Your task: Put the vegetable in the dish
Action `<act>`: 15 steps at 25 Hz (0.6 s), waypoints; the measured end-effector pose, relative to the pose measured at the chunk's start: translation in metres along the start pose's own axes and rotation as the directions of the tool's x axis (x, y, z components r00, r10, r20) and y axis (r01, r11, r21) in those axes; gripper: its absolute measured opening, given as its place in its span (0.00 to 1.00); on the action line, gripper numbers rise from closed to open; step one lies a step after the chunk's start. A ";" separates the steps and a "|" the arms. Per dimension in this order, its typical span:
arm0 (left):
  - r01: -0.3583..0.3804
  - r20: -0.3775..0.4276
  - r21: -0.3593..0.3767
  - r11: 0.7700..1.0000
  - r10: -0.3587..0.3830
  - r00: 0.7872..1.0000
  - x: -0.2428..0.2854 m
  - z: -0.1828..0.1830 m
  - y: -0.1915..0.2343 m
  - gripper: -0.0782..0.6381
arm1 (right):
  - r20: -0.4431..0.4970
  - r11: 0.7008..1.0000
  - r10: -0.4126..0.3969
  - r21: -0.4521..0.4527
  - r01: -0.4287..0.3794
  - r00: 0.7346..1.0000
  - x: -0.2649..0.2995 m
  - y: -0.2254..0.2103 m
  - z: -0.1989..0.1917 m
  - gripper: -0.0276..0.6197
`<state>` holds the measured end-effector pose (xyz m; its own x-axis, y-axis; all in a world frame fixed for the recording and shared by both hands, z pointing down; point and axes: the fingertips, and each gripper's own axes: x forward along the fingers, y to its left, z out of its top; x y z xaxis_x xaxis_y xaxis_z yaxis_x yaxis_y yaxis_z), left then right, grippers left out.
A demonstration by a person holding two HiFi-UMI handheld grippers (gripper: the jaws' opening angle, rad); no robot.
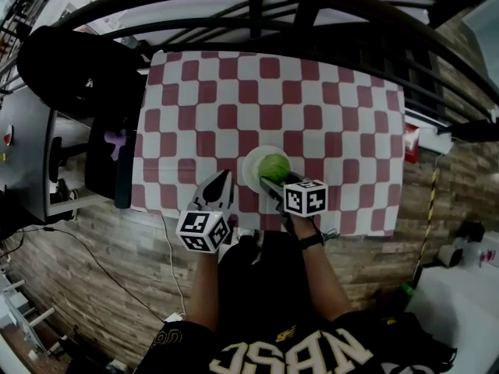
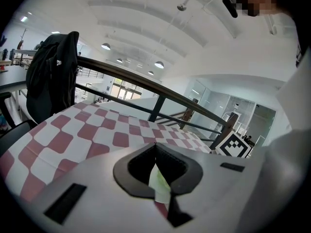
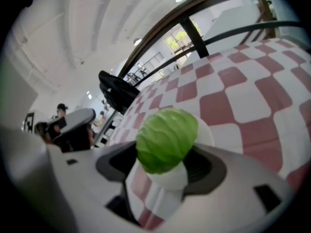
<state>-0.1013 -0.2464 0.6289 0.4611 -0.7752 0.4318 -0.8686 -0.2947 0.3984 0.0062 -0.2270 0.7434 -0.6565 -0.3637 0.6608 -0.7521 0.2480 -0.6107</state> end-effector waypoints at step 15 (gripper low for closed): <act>0.021 -0.014 0.010 1.000 -0.021 1.000 0.002 -0.001 -0.007 0.14 | -0.022 0.982 -0.179 -0.057 0.178 0.984 -0.025 -0.025 -0.006 0.61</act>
<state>-0.0946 -0.2447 0.6281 0.4814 -0.7612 0.4346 -0.8606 -0.3165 0.3989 0.0406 -0.2193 0.7446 -0.5123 -0.3821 0.7691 -0.8588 0.2302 -0.4577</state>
